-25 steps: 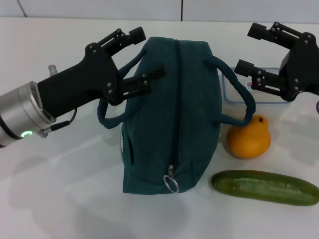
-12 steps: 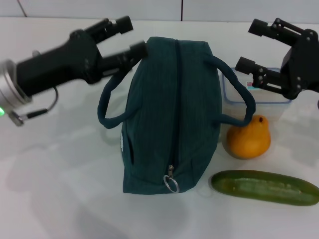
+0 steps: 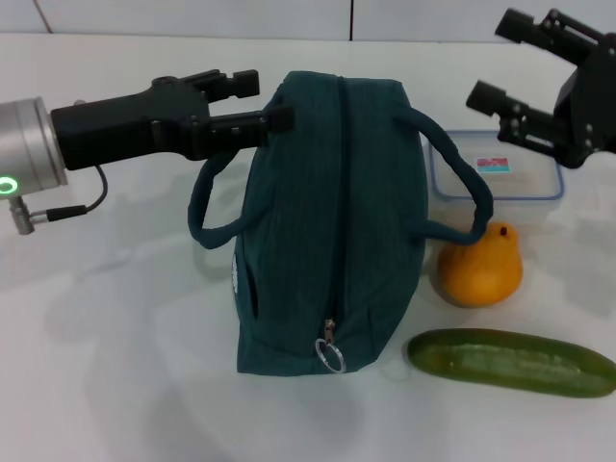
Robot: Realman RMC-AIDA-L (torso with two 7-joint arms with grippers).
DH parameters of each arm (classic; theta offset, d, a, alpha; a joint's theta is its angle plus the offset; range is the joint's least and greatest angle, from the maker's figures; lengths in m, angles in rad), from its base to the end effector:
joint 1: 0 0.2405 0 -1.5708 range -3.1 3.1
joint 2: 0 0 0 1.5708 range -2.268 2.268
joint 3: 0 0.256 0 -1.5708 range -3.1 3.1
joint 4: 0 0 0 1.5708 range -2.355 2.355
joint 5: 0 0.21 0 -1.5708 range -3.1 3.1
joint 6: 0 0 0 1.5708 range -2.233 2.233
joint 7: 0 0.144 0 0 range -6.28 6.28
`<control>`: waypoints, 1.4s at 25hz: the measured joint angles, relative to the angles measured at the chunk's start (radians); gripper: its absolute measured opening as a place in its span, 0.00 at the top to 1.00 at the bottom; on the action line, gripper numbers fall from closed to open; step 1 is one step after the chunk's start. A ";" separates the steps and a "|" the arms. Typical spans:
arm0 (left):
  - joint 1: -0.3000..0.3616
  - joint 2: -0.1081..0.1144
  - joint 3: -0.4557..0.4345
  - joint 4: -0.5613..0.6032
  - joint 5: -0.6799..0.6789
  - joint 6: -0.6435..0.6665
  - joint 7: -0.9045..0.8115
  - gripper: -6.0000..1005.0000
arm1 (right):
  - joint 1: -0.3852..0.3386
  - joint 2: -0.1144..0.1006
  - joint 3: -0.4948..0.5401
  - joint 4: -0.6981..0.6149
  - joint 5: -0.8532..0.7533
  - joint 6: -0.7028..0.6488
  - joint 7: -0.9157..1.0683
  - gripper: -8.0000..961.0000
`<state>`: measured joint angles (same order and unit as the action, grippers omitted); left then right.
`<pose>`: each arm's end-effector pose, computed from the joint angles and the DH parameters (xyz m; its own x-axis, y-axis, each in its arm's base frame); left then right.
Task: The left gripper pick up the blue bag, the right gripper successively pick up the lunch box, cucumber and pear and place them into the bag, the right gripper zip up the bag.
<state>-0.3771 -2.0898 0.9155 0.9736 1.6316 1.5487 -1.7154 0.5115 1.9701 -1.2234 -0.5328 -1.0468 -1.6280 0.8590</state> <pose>-0.2226 0.3285 0.0422 0.6351 0.3612 0.6828 0.5542 -0.8288 -0.0771 0.1988 0.3375 0.0314 0.5866 0.2554 -0.7686 -0.1171 -0.9122 -0.3926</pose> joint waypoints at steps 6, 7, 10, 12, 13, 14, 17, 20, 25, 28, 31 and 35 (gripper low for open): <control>-0.001 -0.001 0.043 -0.003 0.022 -0.054 -0.003 0.20 | 0.004 0.017 0.028 -0.005 -0.005 0.012 -0.002 0.25; -0.002 -0.001 0.048 -0.004 0.024 -0.058 -0.005 0.20 | 0.003 0.017 0.028 -0.005 -0.005 0.012 -0.002 0.25; -0.002 -0.001 0.053 -0.006 0.025 -0.061 -0.011 0.21 | 0.002 0.021 0.027 -0.006 -0.006 0.012 -0.002 0.25; -0.003 -0.001 0.059 -0.008 0.026 -0.064 -0.014 0.22 | 0.001 0.023 0.026 -0.007 -0.006 0.013 -0.002 0.25; -0.003 -0.001 0.061 -0.008 0.026 -0.067 -0.015 0.23 | -0.001 0.025 0.026 -0.008 -0.006 0.013 -0.002 0.25; -0.004 -0.001 0.063 -0.009 0.026 -0.071 -0.017 0.23 | -0.002 0.026 0.027 -0.008 -0.006 0.013 -0.002 0.25; -0.006 -0.001 0.064 -0.009 0.031 -0.095 -0.038 0.24 | -0.002 0.027 0.028 -0.008 -0.007 0.013 -0.002 0.25; -0.008 0.000 0.065 -0.010 0.040 -0.121 -0.060 0.25 | -0.002 0.025 0.025 -0.005 -0.008 0.013 -0.002 0.25; -0.014 0.001 0.066 -0.034 0.051 -0.149 -0.056 0.27 | -0.002 0.019 0.022 -0.002 -0.017 0.013 -0.002 0.25; -0.019 0.002 0.066 -0.055 0.050 -0.150 -0.045 0.28 | -0.002 0.019 0.026 -0.001 -0.025 0.013 -0.003 0.25; -0.024 0.002 0.066 -0.066 0.053 -0.152 -0.031 0.29 | -0.003 0.018 0.026 0.001 -0.030 0.013 -0.005 0.25; -0.042 0.004 0.066 -0.093 0.056 -0.152 -0.001 0.39 | -0.003 0.021 0.027 -0.005 -0.032 0.012 -0.003 0.25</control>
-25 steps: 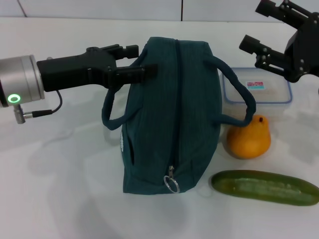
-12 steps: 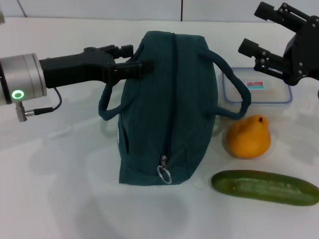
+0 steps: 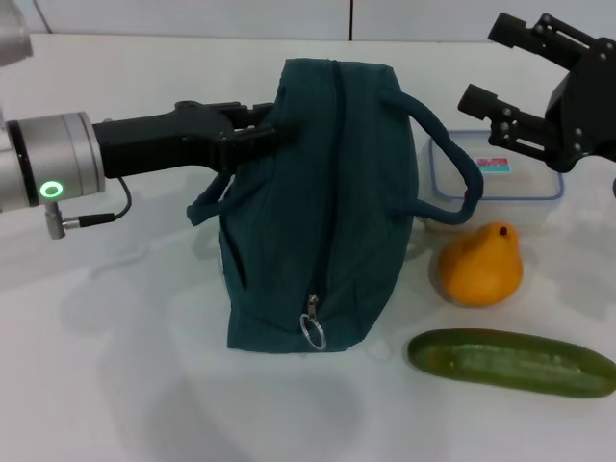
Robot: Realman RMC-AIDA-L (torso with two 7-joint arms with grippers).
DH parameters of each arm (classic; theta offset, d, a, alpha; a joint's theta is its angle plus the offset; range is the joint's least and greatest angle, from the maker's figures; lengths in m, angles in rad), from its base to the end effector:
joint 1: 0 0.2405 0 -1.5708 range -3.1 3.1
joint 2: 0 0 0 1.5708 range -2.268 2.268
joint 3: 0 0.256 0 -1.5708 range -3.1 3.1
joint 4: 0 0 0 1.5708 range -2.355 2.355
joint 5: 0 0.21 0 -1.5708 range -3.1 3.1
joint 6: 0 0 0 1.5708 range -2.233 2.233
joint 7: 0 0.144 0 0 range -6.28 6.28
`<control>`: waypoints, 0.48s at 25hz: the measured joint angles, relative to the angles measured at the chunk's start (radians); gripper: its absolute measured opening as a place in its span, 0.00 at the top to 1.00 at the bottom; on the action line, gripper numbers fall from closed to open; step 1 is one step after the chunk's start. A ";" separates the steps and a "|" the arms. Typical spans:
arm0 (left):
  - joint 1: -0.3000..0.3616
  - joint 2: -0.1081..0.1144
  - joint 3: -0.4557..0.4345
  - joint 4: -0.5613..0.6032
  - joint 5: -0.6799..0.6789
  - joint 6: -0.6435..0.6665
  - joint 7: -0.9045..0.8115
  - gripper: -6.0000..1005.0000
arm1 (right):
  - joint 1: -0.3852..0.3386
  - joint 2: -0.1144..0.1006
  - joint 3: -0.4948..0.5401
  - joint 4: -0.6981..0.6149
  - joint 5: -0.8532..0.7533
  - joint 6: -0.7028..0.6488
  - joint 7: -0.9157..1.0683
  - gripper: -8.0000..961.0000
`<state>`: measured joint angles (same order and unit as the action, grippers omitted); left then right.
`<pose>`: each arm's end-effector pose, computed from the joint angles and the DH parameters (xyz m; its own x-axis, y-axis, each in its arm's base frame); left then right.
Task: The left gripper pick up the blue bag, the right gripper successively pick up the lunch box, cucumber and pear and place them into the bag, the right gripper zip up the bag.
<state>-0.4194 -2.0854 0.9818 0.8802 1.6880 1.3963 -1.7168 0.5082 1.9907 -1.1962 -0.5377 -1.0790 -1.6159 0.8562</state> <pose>-0.2330 0.3449 0.0151 0.6514 0.4368 0.6204 0.6225 -0.7751 -0.1080 0.1989 0.3371 0.0256 0.5923 0.2509 -0.7656 -0.1277 -0.9090 -0.3967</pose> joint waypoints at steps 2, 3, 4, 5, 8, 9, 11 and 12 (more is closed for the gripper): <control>-0.004 0.001 0.000 -0.003 0.000 0.005 0.012 0.44 | 0.000 0.005 0.004 0.001 0.004 -0.004 0.001 0.25; -0.009 0.001 0.001 -0.003 0.001 0.011 0.014 0.46 | -0.001 0.008 0.008 0.002 0.007 -0.006 0.001 0.25; -0.015 0.001 0.003 -0.002 0.003 0.016 0.015 0.49 | -0.004 0.012 0.013 0.002 0.008 -0.005 0.000 0.25; -0.019 0.001 0.005 -0.002 0.003 0.019 0.022 0.51 | -0.010 0.019 0.022 0.002 0.009 0.001 -0.005 0.25; -0.022 0.001 0.008 0.000 0.001 0.022 0.059 0.60 | -0.021 0.028 0.034 0.004 0.017 0.017 -0.022 0.25; -0.022 0.001 0.007 0.002 -0.001 0.023 0.071 0.64 | -0.020 0.028 0.036 0.013 0.028 0.019 -0.023 0.25; -0.023 0.001 0.006 0.004 -0.011 0.022 0.103 0.72 | -0.018 0.026 0.038 0.036 0.067 0.021 -0.024 0.25; -0.027 0.001 0.006 0.000 -0.017 0.021 0.116 0.76 | -0.020 0.027 0.039 0.051 0.102 0.022 -0.028 0.25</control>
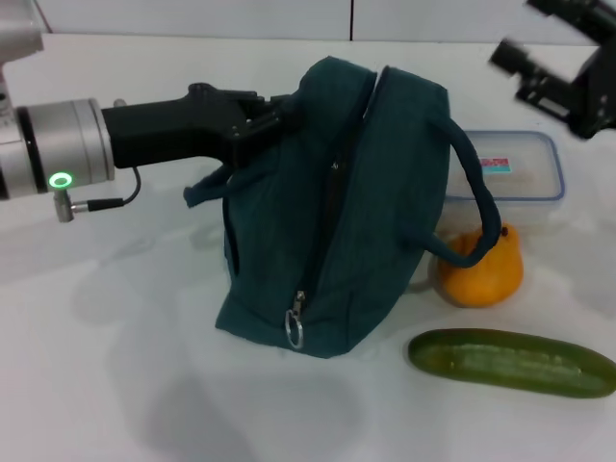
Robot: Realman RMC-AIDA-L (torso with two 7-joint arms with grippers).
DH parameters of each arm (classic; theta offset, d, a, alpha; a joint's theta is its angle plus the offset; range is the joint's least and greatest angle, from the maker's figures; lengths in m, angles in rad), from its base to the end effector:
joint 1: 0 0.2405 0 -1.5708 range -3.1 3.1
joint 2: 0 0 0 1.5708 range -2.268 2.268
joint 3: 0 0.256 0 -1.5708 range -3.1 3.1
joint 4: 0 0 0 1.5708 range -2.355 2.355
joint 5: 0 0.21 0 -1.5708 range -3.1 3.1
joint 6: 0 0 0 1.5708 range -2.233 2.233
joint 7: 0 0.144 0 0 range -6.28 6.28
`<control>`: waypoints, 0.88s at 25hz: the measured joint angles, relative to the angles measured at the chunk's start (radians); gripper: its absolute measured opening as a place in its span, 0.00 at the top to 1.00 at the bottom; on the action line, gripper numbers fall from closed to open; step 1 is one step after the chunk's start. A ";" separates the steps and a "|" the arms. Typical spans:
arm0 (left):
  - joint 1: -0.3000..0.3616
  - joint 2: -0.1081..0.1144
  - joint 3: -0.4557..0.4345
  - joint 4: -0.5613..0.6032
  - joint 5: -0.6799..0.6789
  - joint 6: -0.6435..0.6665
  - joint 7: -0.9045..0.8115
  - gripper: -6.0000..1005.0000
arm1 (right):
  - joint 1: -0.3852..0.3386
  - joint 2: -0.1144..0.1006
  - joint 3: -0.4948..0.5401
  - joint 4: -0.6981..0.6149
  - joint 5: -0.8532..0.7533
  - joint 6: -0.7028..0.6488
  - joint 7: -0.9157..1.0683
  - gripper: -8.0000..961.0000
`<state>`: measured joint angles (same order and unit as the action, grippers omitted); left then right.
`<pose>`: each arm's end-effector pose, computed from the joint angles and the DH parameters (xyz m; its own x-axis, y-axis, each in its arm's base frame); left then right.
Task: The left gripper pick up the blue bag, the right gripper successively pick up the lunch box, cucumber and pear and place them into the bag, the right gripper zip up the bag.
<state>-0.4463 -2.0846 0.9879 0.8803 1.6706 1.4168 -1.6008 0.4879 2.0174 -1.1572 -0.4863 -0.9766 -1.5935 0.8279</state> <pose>-0.2200 0.3489 0.0151 0.7219 0.3203 0.6134 0.5101 -0.8453 -0.1589 0.2091 0.3393 0.0296 0.5313 0.2516 -0.8090 -0.2687 -0.8556 -0.4425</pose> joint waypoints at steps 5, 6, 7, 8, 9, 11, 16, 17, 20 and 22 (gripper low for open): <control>-0.040 0.003 -0.061 -0.104 -0.013 -0.010 0.029 0.84 | 0.016 0.008 -0.003 0.139 0.153 0.002 -0.030 0.26; -0.041 0.002 -0.066 -0.122 -0.020 -0.011 0.052 0.86 | 0.019 0.009 -0.003 0.170 0.176 0.001 -0.061 0.26; -0.040 0.001 -0.068 -0.143 -0.032 -0.014 0.079 0.87 | 0.019 0.010 -0.004 0.197 0.200 -0.004 -0.102 0.26; -0.039 -0.002 -0.067 -0.176 -0.056 -0.018 0.118 0.89 | 0.019 0.011 -0.007 0.223 0.215 -0.014 -0.134 0.26; -0.037 -0.003 -0.065 -0.210 -0.087 -0.022 0.156 0.89 | 0.020 0.012 -0.012 0.272 0.233 -0.041 -0.182 0.26; -0.032 -0.004 -0.063 -0.237 -0.110 -0.025 0.181 0.89 | 0.019 0.012 -0.014 0.327 0.240 -0.085 -0.204 0.27; -0.025 -0.003 -0.065 -0.282 -0.150 -0.023 0.220 0.90 | -0.021 0.012 0.014 0.396 0.261 -0.168 -0.191 0.27; -0.019 -0.003 -0.064 -0.283 -0.160 -0.021 0.230 0.90 | -0.038 0.012 0.017 0.398 0.279 -0.171 -0.179 0.27; -0.014 -0.003 -0.063 -0.282 -0.179 -0.015 0.241 0.90 | -0.059 0.012 0.017 0.408 0.313 -0.162 -0.163 0.28; -0.014 -0.003 -0.064 -0.284 -0.181 -0.014 0.241 0.90 | -0.057 0.012 0.017 0.423 0.327 -0.140 -0.151 0.28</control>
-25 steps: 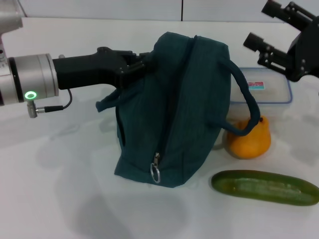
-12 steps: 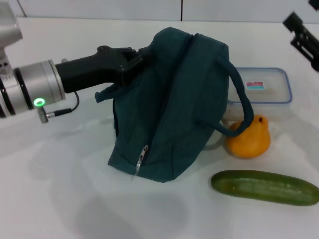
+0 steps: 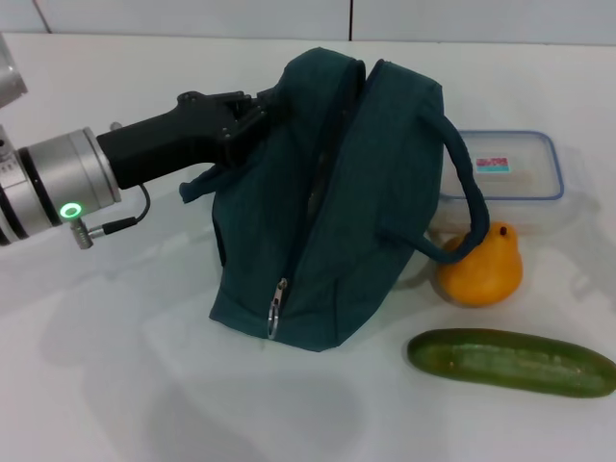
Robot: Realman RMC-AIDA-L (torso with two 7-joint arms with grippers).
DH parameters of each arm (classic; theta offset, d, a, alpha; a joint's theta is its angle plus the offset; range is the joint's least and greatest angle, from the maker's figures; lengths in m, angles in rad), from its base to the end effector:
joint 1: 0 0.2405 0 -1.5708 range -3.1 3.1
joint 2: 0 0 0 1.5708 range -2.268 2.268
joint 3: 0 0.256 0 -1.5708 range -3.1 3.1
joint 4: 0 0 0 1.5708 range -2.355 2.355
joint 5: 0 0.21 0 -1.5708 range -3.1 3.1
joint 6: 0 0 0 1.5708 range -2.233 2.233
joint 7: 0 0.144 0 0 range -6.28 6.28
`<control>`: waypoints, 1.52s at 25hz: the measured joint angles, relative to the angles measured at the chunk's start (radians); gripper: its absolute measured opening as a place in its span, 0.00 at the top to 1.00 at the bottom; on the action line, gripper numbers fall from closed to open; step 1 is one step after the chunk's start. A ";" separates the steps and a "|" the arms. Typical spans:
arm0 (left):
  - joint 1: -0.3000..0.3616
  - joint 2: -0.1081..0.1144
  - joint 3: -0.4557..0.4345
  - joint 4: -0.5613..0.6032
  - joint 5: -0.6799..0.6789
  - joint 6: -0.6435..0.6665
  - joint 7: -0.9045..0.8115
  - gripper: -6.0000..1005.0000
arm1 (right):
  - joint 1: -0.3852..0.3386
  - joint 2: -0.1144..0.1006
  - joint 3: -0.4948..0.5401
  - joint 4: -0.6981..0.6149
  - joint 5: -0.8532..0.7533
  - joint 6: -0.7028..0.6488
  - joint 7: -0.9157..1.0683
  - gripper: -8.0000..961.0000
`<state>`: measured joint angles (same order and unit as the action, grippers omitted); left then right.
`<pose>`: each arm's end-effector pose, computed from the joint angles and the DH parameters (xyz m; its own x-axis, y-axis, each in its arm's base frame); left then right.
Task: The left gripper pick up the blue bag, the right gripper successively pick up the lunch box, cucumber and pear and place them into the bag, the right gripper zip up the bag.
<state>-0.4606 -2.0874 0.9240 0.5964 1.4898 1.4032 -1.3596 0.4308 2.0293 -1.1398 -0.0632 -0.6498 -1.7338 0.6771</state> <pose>-0.2449 0.3423 -0.0027 0.5943 0.2923 0.7492 0.5852 -0.7962 -0.1535 0.2818 0.2937 0.0246 0.3775 0.2088 -0.9021 -0.6513 -0.6327 -0.4190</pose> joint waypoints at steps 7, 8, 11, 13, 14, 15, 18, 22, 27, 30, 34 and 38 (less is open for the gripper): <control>0.002 -0.001 0.000 -0.029 -0.006 -0.009 0.061 0.90 | -0.001 -0.004 0.000 0.006 0.008 0.072 0.200 0.29; 0.001 -0.001 0.001 -0.030 -0.006 -0.008 0.074 0.90 | -0.013 -0.007 0.003 0.006 0.014 0.075 0.240 0.29; 0.000 -0.002 0.005 -0.036 -0.007 -0.007 0.099 0.90 | -0.051 -0.013 0.029 0.007 0.039 0.102 0.332 0.30; 0.001 -0.002 0.005 -0.048 -0.009 -0.007 0.120 0.90 | -0.070 -0.014 0.059 0.007 0.055 0.142 0.391 0.30; 0.001 -0.002 0.004 -0.056 -0.011 -0.007 0.138 0.90 | -0.075 -0.014 0.072 0.007 0.059 0.162 0.415 0.30; 0.001 -0.002 0.004 -0.062 -0.013 -0.006 0.153 0.90 | -0.079 -0.014 0.086 0.008 0.062 0.192 0.445 0.30; -0.001 -0.004 0.004 -0.067 -0.014 -0.004 0.165 0.90 | -0.085 -0.015 0.090 0.011 0.058 0.244 0.518 0.31; -0.003 -0.005 0.005 -0.068 -0.016 -0.001 0.168 0.90 | -0.073 -0.009 0.055 0.021 0.043 0.293 0.581 0.32; -0.008 -0.006 0.020 -0.070 -0.018 0.000 0.173 0.90 | -0.043 -0.008 -0.024 0.028 0.041 0.374 0.650 0.32; -0.007 -0.006 0.031 -0.067 -0.037 0.001 0.173 0.90 | -0.035 -0.010 -0.062 0.028 0.041 0.388 0.676 0.33; -0.008 -0.007 0.032 -0.063 -0.039 0.002 0.173 0.90 | -0.031 -0.005 -0.069 0.030 0.041 0.412 0.698 0.34; -0.007 -0.007 0.033 -0.068 -0.039 0.002 0.183 0.91 | -0.019 -0.003 -0.079 0.031 0.041 0.437 0.739 0.34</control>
<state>-0.4679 -2.0939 0.9569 0.5287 1.4509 1.4051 -1.1762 0.4122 2.0266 -1.2190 -0.0323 -0.6091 -1.2969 1.4160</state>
